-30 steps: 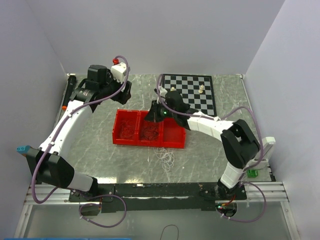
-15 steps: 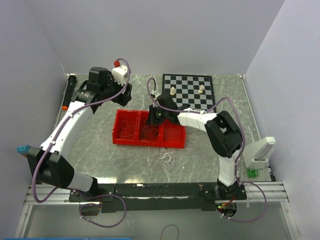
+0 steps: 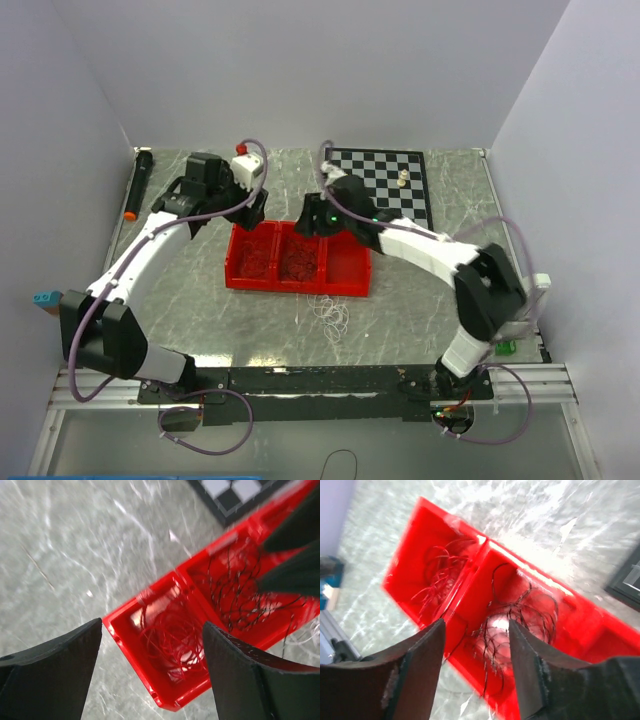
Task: Untangle the cables
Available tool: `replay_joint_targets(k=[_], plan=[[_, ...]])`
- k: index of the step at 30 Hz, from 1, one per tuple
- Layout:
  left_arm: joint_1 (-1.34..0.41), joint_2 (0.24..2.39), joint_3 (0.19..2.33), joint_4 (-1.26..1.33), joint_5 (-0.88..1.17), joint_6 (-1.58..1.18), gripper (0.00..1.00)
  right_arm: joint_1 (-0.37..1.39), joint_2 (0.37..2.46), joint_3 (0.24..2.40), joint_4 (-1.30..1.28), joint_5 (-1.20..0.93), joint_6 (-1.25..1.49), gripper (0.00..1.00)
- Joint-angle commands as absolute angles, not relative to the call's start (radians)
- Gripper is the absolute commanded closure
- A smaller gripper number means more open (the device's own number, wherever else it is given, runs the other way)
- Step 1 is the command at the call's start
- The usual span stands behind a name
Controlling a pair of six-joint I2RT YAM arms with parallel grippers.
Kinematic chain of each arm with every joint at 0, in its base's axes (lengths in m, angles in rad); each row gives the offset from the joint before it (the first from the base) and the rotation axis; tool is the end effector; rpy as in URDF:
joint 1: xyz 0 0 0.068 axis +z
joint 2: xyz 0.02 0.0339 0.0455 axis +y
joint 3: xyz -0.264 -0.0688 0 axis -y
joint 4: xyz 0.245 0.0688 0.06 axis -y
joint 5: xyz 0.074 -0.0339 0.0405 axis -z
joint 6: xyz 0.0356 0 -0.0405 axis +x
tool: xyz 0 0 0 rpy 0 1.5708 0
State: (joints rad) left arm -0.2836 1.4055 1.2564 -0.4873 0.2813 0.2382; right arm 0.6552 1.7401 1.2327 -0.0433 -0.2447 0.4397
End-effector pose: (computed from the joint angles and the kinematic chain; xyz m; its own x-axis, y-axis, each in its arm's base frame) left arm 0.2994 -0.0976 0.3325 -0.4405 0.3645 -0.8205 0.6041 0.7963 0.0294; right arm 0.3121 0.2507 0.2503 -0.6968 -0.0146 -0.7171 -0.5064 0.7180 0.4775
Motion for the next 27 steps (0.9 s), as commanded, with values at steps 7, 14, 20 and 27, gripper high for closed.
replay_joint_targets(k=[7, 14, 20, 27], plan=[[-0.272, 1.422, 1.259, -0.455, 0.271, 0.284, 0.15, 0.606, 1.157, 0.841, -0.067, -0.13, 0.463, 0.32], [-0.272, 1.281, 1.255, -0.606, 0.388, 0.475, 0.12, 0.664, 0.887, 0.569, -0.277, -0.216, 0.551, 0.33], [-0.363, 1.158, 1.213, -0.739, 0.586, 0.682, 0.12, 0.729, 0.867, 0.535, -0.337, -0.287, 0.581, 0.32], [-0.62, 1.195, 1.134, -0.637, 0.58, 0.608, 0.12, 0.758, 0.998, 0.551, -0.287, -0.279, 0.604, 0.47]])
